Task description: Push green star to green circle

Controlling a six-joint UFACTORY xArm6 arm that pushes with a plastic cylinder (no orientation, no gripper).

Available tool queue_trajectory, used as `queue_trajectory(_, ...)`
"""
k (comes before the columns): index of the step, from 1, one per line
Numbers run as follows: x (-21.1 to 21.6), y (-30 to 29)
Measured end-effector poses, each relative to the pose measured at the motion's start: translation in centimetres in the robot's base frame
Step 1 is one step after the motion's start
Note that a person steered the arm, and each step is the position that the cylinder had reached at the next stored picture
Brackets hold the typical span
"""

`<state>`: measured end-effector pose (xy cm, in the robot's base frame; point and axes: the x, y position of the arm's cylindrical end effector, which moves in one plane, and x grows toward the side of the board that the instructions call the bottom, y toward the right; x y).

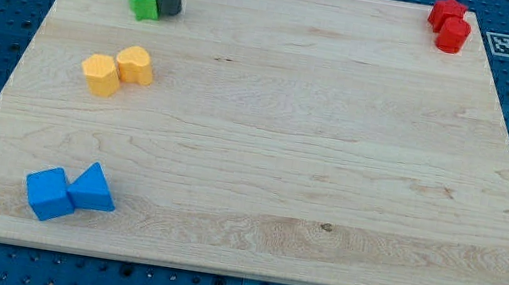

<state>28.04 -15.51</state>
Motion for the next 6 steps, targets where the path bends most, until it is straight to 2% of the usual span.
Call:
queue_trajectory(2, 4.3, -0.5)
queue_trajectory(4, 0.2, -4.3)
queue_trajectory(5, 1.6, -4.3)
queue_trajectory(6, 5.2, -4.0)
